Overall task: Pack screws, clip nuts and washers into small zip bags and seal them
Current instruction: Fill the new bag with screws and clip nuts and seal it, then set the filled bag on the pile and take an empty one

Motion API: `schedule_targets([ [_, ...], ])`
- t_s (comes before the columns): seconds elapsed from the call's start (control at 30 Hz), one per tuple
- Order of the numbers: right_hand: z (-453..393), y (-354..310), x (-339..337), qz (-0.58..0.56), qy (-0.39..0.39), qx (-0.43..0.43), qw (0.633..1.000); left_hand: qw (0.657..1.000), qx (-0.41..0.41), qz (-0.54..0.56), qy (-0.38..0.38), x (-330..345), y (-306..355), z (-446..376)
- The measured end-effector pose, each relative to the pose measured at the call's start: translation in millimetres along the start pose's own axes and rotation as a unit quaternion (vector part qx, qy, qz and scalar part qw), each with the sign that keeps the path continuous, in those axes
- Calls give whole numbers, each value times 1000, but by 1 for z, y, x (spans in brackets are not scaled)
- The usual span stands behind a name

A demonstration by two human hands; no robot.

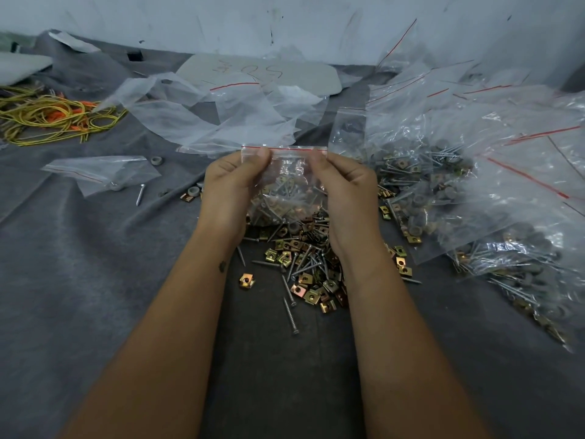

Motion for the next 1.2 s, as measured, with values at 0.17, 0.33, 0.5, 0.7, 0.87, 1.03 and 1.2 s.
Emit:
schedule_targets([
  [0.17,2,2,-1,-9,-5,29,1000,1000,-13,-14,-2,-2,4,-1],
  [0.33,2,-6,3,149,-59,23,987,999,-4,-37,-3,11,22,-5],
  [0.5,-37,-50,-18,146,64,11,987,996,-12,-75,41,52,44,-25],
  [0.7,-89,-100,-83,50,281,15,958,990,-45,-129,27,82,27,-16],
  [0.87,-76,-66,-83,130,350,87,923,981,-66,-182,17,83,-2,0],
  [1.03,-34,-27,-33,156,419,-2,895,973,-28,-223,49,65,-9,4],
  [1.2,-19,-7,2,89,387,22,917,932,28,-337,133,27,1,-15],
])
Point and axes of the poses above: each hand's wrist, its own z-axis away from the middle knuckle, its own x-axis out of the palm, y = z × x, the point moved 1 cm from there along -z, towards the middle knuckle, and after that the axes turned 1 degree about -x, right-handed, at the moved point
